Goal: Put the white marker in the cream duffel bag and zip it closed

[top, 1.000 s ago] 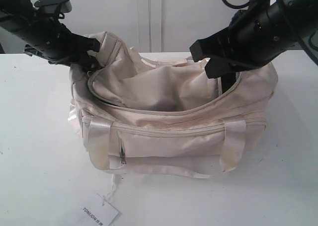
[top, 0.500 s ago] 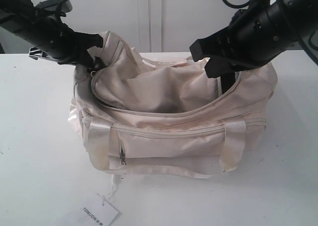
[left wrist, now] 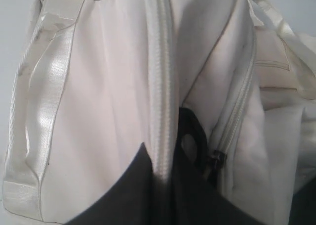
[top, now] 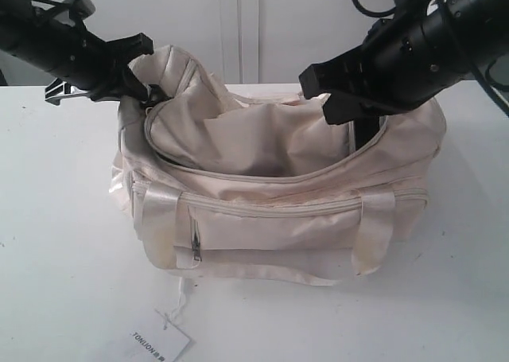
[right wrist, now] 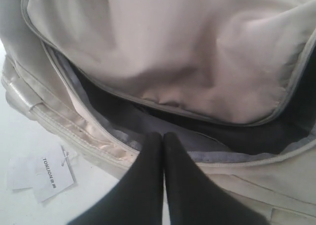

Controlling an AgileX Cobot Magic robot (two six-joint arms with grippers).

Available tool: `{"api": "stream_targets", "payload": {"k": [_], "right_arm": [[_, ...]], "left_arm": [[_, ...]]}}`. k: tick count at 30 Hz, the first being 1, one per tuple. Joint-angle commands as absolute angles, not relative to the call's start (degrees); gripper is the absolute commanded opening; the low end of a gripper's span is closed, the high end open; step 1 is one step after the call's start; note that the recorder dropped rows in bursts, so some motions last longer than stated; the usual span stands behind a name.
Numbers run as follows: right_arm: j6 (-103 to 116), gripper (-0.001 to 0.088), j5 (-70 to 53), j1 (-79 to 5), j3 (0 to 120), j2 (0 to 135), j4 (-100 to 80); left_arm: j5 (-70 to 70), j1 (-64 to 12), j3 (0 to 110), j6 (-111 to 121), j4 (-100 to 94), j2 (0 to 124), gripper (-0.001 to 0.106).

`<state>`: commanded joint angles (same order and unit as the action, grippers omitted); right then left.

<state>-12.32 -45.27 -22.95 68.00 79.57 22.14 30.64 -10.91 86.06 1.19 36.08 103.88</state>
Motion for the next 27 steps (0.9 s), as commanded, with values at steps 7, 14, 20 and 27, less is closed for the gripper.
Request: {"api": "stream_targets", "payload": {"k": [7, 14, 20, 27], "right_arm": [[-20.83, 0.0, -41.99, -24.36, 67.86, 79.7, 31.43], [-21.05, 0.0, -38.49, -28.04, 67.86, 83.33, 31.43], [-21.05, 0.0, -32.13, -31.24, 68.91, 87.34, 33.55], [-21.39, 0.0, -29.79, -35.31, 75.53, 93.53, 36.62]], "left_arm": [[31.51, -9.47, 87.02, -5.86, 43.41, 102.15, 0.0], [34.9, -7.38, 87.02, -9.46, 50.6, 101.52, 0.0], [35.92, -7.38, 87.02, -10.65, 52.44, 101.52, 0.0], [36.7, -7.38, 87.02, -12.48, 53.97, 101.52, 0.0]]}}
